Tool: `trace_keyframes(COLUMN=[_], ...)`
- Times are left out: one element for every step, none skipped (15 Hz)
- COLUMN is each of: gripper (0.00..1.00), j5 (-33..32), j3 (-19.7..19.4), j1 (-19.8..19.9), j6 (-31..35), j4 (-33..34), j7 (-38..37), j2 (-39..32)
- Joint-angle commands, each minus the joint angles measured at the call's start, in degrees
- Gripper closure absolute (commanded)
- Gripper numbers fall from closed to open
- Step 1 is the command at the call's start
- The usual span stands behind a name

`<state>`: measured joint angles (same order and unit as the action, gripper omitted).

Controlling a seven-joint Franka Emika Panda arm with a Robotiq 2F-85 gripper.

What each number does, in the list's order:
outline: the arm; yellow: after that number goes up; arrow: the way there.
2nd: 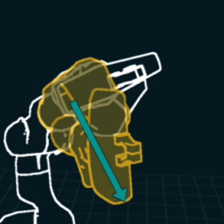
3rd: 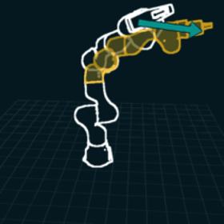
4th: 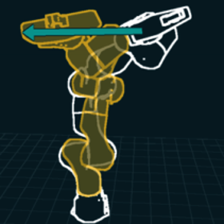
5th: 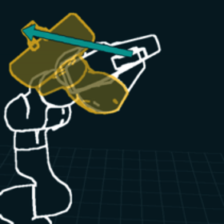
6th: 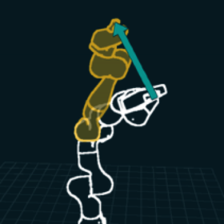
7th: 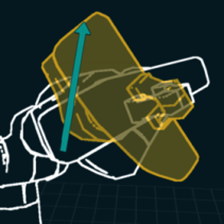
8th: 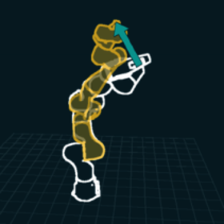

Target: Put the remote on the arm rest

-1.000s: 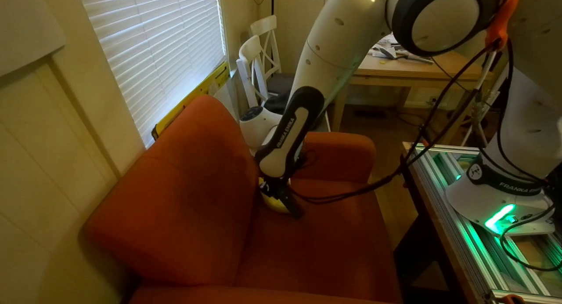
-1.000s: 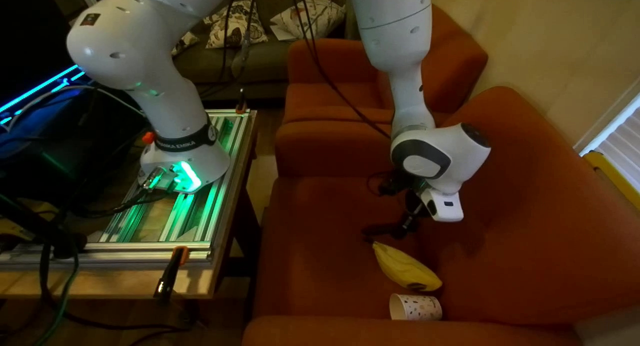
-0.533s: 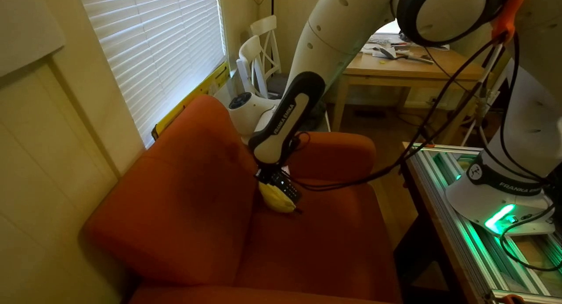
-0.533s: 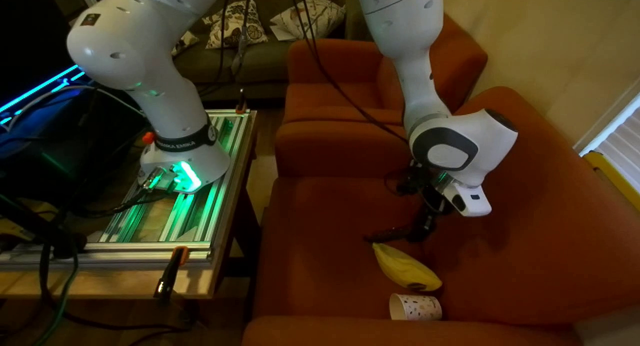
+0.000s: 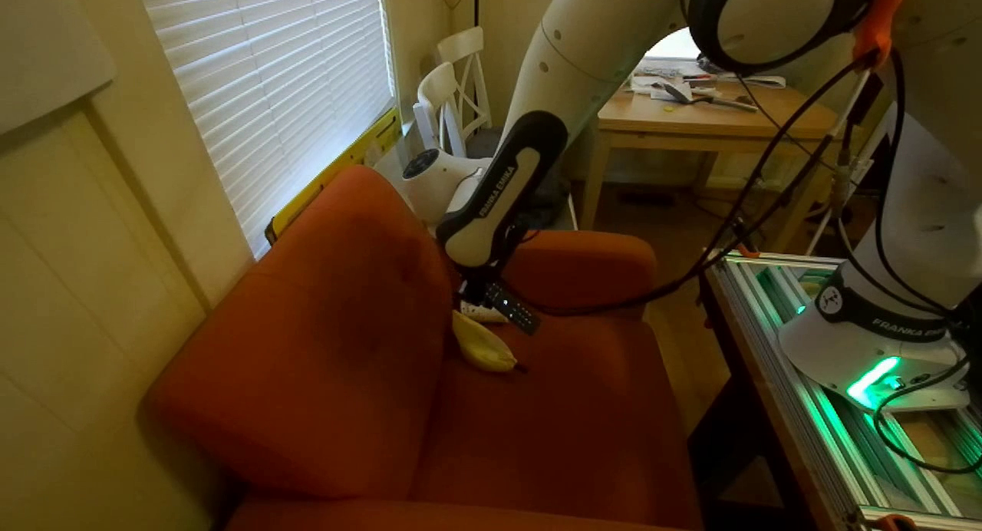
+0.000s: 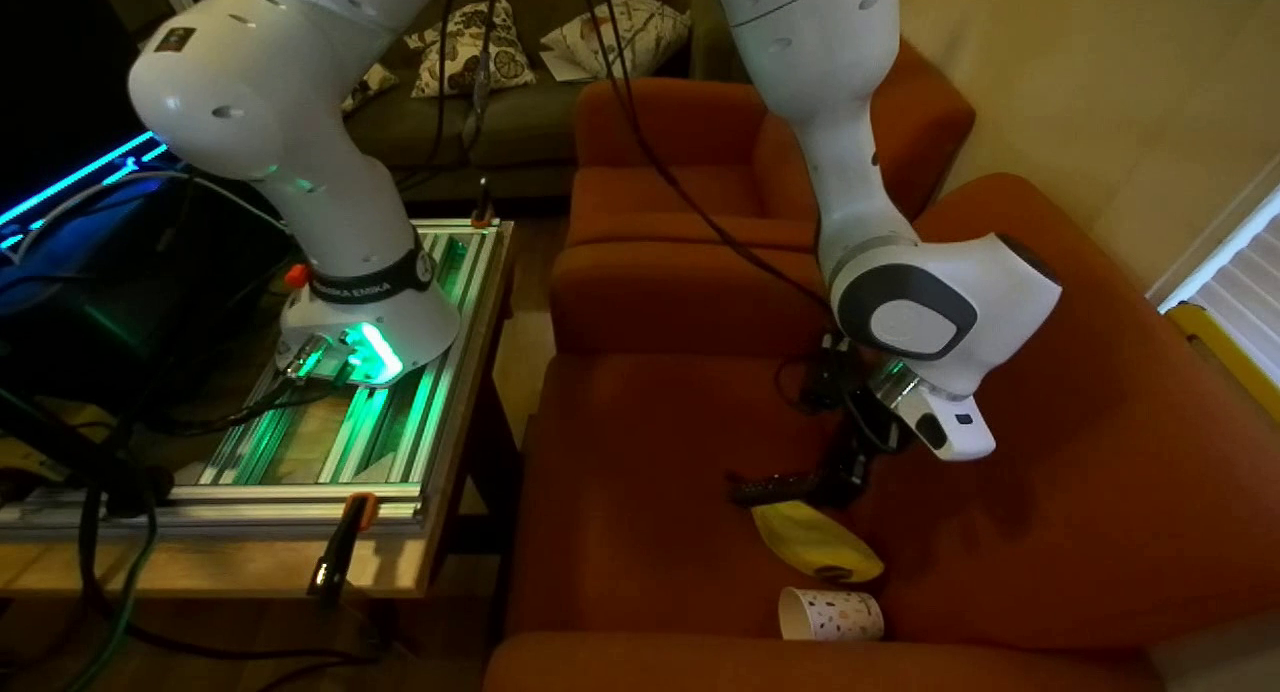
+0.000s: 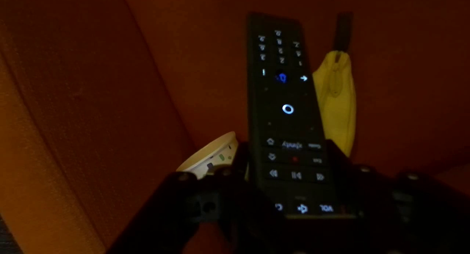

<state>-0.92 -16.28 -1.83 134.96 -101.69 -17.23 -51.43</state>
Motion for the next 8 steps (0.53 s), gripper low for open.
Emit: trace_keyframes(gripper=[0.74,0.49,0.49,0.49,0.49,0.49,0.49,0.49], j5=[-1.89,-1.49,-1.48,-1.48,-1.48,-1.48,-1.48,-1.47], j3=[0.49,0.92,0.91,0.90,0.90,0.92,0.96,1.01], j1=[2.74,2.30,2.86,3.24,3.41,3.41,3.38,3.37], j6=[-3.55,-1.51,-1.88,-2.12,-2.23,-2.26,-2.27,-2.28], j4=[-0.25,0.35,0.34,0.34,0.34,0.34,0.34,0.34], j7=[2.11,0.48,0.83,1.08,1.19,1.20,1.20,1.21], j2=[2.26,0.53,0.81,1.02,1.14,1.17,1.17,1.17])
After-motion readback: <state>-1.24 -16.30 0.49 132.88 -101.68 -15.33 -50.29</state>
